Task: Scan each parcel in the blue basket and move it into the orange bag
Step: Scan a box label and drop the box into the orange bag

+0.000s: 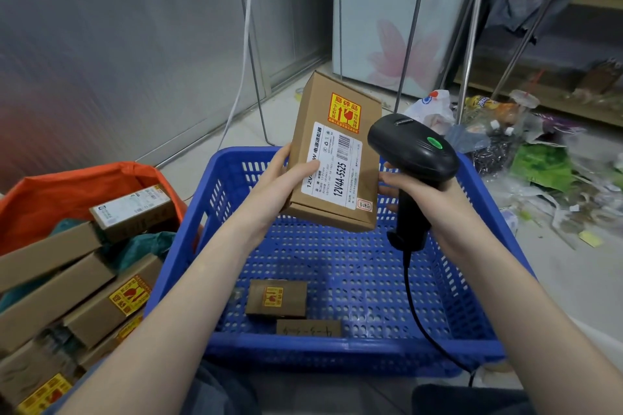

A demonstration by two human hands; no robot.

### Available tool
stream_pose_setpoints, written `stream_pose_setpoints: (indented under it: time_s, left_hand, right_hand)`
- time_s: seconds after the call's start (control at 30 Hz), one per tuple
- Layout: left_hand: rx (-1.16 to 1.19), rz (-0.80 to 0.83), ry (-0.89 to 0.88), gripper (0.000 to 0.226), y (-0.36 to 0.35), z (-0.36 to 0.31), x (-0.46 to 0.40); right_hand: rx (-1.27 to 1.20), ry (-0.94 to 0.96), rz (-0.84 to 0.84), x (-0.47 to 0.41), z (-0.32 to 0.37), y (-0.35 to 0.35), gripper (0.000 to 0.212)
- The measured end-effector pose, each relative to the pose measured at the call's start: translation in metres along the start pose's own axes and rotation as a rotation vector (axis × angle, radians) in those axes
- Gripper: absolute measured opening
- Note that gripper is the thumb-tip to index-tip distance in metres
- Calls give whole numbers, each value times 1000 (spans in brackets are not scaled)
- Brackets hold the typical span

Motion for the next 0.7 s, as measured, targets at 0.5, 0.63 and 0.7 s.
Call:
stream_pose_setpoints:
  time_s: [0.5, 0.63, 0.7]
  left_hand:
    - [-166, -289, -18, 33, 23, -4, -2]
    - [-164, -266, -11, 29, 24, -3, -3]
    - [-158, -261, -9, 24, 25, -2, -3]
  right_hand:
    - [548, 112, 30, 5, 13, -6, 21]
    - [580, 139, -2, 5, 19, -4, 18]
    - [593, 142, -12, 5, 20, -4, 20]
Point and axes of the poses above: each hand's wrist, its own x-axis away from the middle knuckle, its own y-axis out of the back of the hand, z = x × y, the point moved 7 cm from there along -x, towards the middle knuckle, and after that the axes turned 2 degrees about -z, right-handed, at the moved point
